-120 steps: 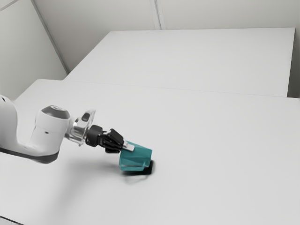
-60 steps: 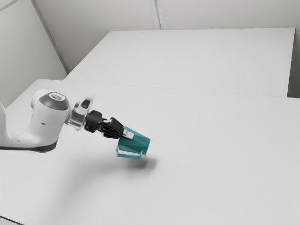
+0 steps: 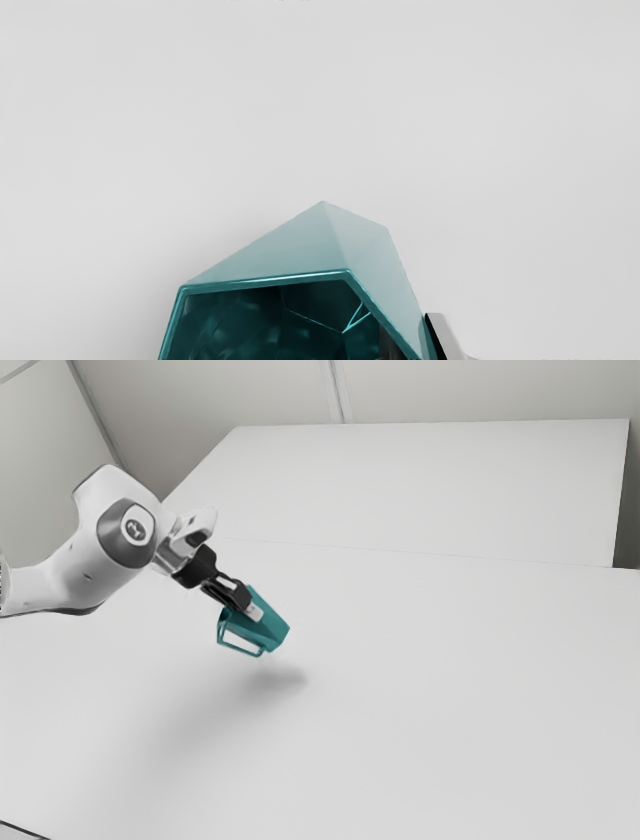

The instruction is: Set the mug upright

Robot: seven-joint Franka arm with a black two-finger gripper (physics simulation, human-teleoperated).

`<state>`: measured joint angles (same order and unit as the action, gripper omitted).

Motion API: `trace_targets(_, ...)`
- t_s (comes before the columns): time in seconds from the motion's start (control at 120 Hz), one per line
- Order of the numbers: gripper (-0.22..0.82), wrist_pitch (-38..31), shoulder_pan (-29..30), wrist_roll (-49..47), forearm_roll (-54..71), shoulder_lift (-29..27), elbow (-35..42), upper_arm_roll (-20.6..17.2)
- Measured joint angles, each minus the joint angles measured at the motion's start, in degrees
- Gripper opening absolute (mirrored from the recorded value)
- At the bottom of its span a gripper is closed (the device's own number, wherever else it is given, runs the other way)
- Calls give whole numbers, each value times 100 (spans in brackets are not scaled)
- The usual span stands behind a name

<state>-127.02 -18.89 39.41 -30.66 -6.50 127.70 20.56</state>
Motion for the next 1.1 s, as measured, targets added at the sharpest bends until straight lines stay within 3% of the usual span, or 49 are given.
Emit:
trace_targets(0.283,-16,-71,368,-762,1386,277,-240,-598)
trace_targets(0.633,-15,135,672,-1583,2326,515,-608,-843)
trace_targets(0.85,-15,158,805,-1918,2467,1109,-1220,-892)
trace_targets(1.1,-15,116,794,-2179,2534,1417,-1537,-896)
